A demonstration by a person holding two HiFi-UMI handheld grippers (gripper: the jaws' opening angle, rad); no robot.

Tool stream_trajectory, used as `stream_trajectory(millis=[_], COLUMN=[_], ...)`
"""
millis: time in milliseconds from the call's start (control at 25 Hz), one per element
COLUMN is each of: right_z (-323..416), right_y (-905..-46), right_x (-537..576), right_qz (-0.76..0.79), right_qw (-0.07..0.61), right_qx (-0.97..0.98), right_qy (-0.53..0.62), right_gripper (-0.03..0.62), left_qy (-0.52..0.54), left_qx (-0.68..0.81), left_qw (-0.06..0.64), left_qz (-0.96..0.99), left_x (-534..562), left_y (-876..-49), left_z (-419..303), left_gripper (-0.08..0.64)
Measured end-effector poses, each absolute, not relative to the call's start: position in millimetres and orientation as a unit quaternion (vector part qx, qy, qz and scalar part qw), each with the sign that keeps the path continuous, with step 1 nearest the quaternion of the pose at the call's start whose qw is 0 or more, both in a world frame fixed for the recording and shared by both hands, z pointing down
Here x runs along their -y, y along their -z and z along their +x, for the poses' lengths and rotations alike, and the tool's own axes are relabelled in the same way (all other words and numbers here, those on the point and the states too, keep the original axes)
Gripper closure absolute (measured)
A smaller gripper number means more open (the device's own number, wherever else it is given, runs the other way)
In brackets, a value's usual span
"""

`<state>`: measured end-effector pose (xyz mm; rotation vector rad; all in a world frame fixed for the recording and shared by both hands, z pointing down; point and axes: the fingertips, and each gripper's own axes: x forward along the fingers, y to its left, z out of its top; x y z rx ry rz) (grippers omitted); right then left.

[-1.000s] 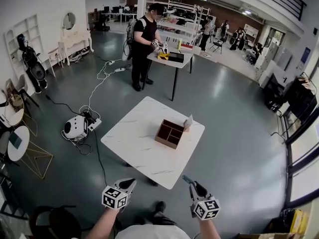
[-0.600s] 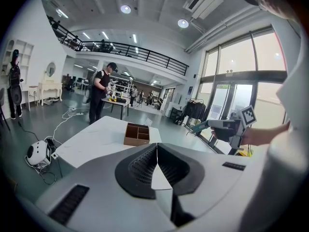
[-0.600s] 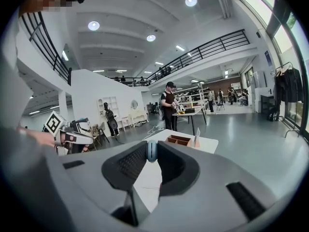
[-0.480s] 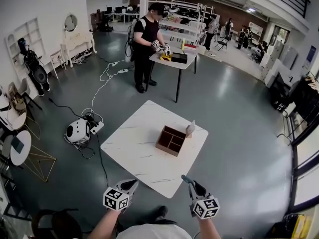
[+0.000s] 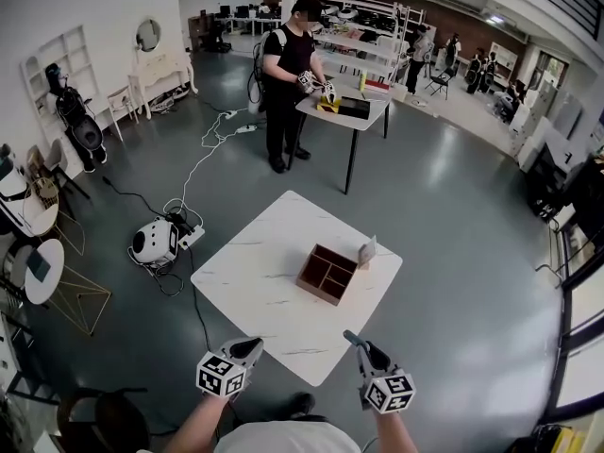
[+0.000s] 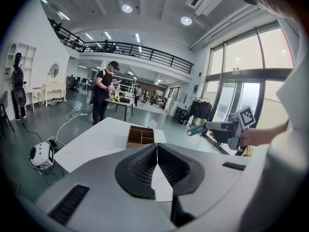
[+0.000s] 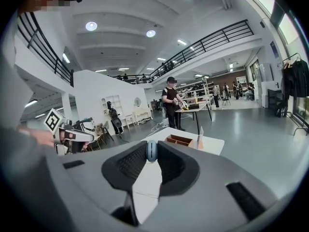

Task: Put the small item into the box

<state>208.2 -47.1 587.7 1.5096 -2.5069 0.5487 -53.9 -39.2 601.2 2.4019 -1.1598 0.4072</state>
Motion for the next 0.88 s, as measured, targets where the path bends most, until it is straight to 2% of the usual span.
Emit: stream_trajectory(millis=[560,880], right_z=[252.9,252.6], right_y=[-608.8,-615.5], right_x=[97.4,110.6], right_qz=[0.479,0.473], right_qw=[0.101,0.106], right_qx=[0.851,0.852], right_qy=[-0.19,-0.197], right_gripper=[0.509,0.509], left_qy=[-0.146,-0.155], left_qx=[0.446,0.435], left_qw=[0.211,0.211], left_qz=[0.857,0.862], left_x=[88.2,98.7], left_y=[-602.0,-607.1], left_z=[-18.7,-5.7], left_gripper=[0.545,0.545])
